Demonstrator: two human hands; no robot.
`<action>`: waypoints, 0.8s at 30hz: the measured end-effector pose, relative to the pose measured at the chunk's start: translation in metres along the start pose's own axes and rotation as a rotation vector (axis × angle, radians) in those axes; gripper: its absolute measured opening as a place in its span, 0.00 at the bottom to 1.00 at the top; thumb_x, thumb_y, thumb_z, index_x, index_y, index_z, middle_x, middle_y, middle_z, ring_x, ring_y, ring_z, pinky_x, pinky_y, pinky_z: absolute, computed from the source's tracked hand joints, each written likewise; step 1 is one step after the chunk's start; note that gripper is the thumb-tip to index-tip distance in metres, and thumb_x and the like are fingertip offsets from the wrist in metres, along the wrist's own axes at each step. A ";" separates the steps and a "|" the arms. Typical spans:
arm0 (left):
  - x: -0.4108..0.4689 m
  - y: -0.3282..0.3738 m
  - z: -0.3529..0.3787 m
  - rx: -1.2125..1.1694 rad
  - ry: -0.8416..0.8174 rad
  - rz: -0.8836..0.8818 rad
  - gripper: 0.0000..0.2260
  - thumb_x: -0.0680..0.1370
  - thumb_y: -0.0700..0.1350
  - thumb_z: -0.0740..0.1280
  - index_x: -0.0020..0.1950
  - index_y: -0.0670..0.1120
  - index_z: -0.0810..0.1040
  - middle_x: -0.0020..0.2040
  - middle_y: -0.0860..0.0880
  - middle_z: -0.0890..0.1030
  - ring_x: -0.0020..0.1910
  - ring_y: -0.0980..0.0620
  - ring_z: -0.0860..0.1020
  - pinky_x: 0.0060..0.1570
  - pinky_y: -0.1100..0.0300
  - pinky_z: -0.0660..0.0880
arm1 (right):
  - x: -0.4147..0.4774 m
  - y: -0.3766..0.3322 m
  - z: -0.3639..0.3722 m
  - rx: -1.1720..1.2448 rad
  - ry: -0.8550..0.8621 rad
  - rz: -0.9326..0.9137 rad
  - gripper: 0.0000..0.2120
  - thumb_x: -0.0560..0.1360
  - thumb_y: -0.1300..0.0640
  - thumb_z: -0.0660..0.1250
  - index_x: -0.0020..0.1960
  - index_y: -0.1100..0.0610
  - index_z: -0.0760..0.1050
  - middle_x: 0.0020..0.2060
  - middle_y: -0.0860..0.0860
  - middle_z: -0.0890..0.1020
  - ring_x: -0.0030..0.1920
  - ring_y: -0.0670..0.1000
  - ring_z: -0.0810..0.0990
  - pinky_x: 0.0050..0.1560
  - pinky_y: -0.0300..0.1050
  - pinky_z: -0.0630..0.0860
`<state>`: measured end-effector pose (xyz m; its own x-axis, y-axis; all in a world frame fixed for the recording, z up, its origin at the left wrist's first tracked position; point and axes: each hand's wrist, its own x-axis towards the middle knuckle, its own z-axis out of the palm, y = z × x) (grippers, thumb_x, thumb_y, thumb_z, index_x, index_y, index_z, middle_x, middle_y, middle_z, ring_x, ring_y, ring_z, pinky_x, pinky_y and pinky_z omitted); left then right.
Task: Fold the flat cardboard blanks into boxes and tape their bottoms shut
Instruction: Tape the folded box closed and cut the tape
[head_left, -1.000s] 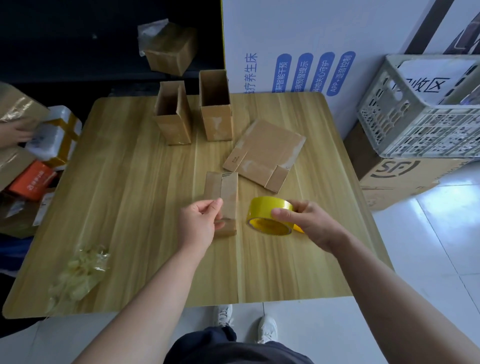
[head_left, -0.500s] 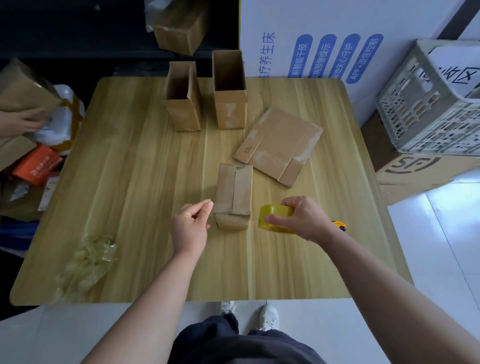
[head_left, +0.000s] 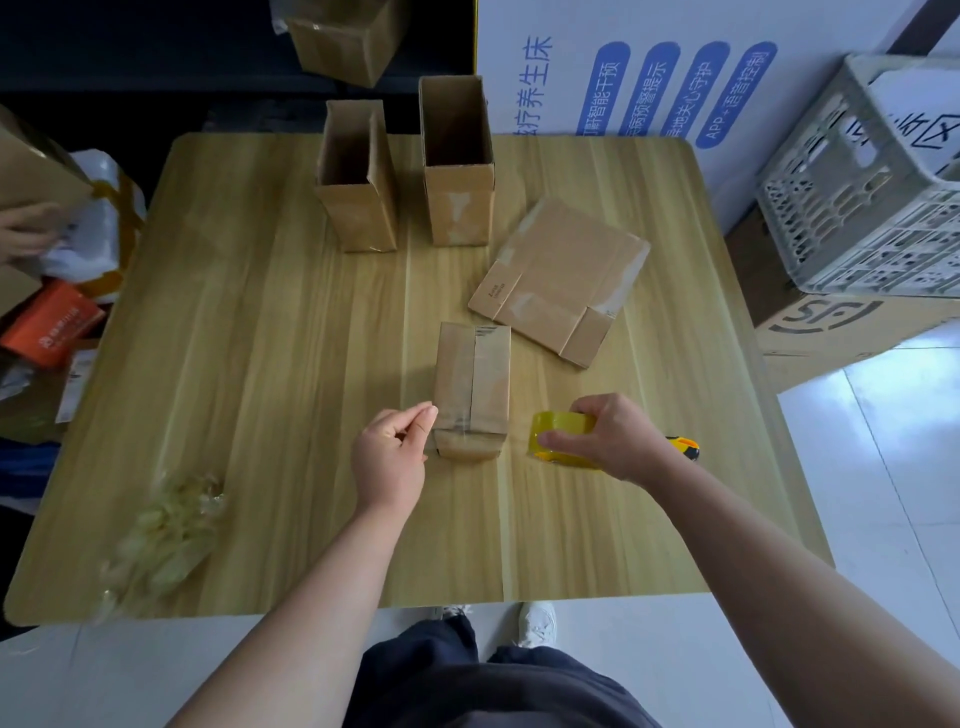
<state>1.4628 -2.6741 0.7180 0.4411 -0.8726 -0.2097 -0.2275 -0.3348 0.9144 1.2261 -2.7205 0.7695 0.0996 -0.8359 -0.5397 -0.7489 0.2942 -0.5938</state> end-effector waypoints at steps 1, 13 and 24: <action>0.000 -0.001 0.001 0.004 0.001 -0.003 0.09 0.78 0.47 0.69 0.54 0.46 0.84 0.43 0.54 0.80 0.33 0.60 0.78 0.40 0.45 0.81 | 0.000 0.000 0.001 -0.005 0.003 0.006 0.17 0.66 0.41 0.76 0.38 0.52 0.74 0.28 0.47 0.72 0.29 0.47 0.70 0.29 0.40 0.66; 0.005 0.007 0.002 -0.182 -0.052 -0.395 0.23 0.75 0.55 0.69 0.69 0.52 0.71 0.52 0.53 0.79 0.46 0.50 0.79 0.49 0.50 0.80 | 0.004 -0.004 0.013 0.016 0.004 0.030 0.21 0.68 0.42 0.75 0.50 0.57 0.78 0.38 0.51 0.78 0.37 0.49 0.76 0.38 0.45 0.75; -0.006 0.016 0.016 0.286 0.014 0.192 0.02 0.73 0.43 0.74 0.43 0.46 0.83 0.49 0.51 0.75 0.49 0.52 0.77 0.52 0.59 0.74 | 0.011 0.007 0.032 0.106 -0.012 0.028 0.23 0.68 0.37 0.73 0.51 0.54 0.77 0.33 0.46 0.75 0.35 0.47 0.75 0.32 0.38 0.69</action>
<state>1.4429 -2.6798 0.7285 0.3776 -0.9252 -0.0366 -0.5411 -0.2526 0.8021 1.2427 -2.7129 0.7398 0.0886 -0.8212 -0.5638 -0.6781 0.3649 -0.6380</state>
